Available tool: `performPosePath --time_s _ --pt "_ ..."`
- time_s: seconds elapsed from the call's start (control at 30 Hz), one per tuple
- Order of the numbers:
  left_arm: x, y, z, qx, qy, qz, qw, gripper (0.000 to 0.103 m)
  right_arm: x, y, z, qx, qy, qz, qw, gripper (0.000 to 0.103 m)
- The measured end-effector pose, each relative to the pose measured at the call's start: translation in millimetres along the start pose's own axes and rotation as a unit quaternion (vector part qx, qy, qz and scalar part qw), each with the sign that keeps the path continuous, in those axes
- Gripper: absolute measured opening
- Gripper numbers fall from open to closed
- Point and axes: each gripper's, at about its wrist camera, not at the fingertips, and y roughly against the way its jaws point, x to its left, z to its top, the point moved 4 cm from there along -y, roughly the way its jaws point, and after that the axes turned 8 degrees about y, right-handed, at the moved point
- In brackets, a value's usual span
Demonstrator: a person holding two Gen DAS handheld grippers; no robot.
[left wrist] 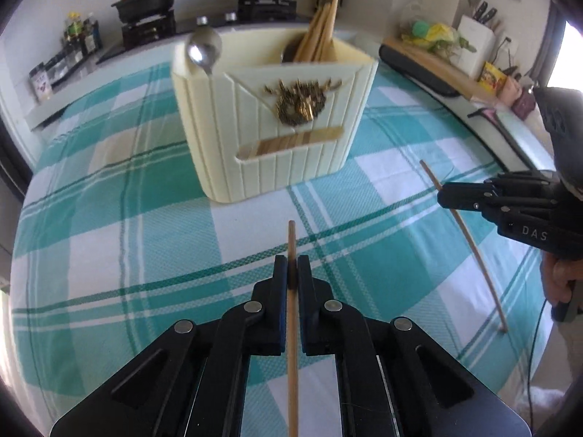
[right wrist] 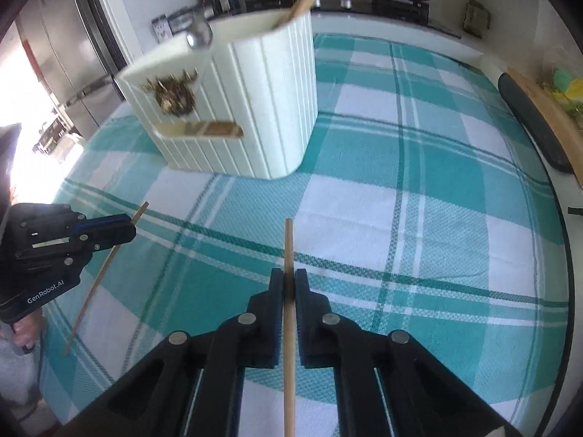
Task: Organize utensils
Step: 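Lift both chopsticks over the caddy and lower them in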
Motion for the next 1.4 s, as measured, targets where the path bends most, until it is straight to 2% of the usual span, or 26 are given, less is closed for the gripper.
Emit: performPosePath --time_s 0.13,0.23,0.43,0.67,0.97,1.17,1.3,1.4 --pt "7 62 4 -0.065 0.016 -0.027 0.9974 0.004 13 65 5 -0.078 0.001 0.017 0.997 0.006" --pt "11 98 7 -0.104 0.027 -0.040 0.9935 0.004 24 105 5 -0.119 0.012 0.022 0.993 0.006" --pt "10 141 16 -0.164 0.045 -0.058 0.9837 0.004 40 156 12 -0.189 0.029 0.010 0.982 0.006" --pt "10 162 29 -0.195 0.050 -0.063 0.9774 0.003 39 183 35 -0.243 0.029 -0.016 0.969 0.006" --pt "24 172 39 -0.193 0.050 -0.050 0.9787 0.003 16 192 67 -0.238 0.028 -0.041 0.970 0.006" --pt "26 197 81 -0.238 0.047 -0.048 0.9689 0.003 2 196 102 -0.251 0.028 -0.058 0.966 0.006" --pt "27 207 125 -0.277 0.054 -0.052 0.9581 0.003 1 205 139 -0.290 0.039 -0.072 0.953 0.006" --pt "26 200 156 -0.303 0.058 -0.040 0.9505 0.003 3 203 166 -0.320 0.043 -0.077 0.943 0.006"
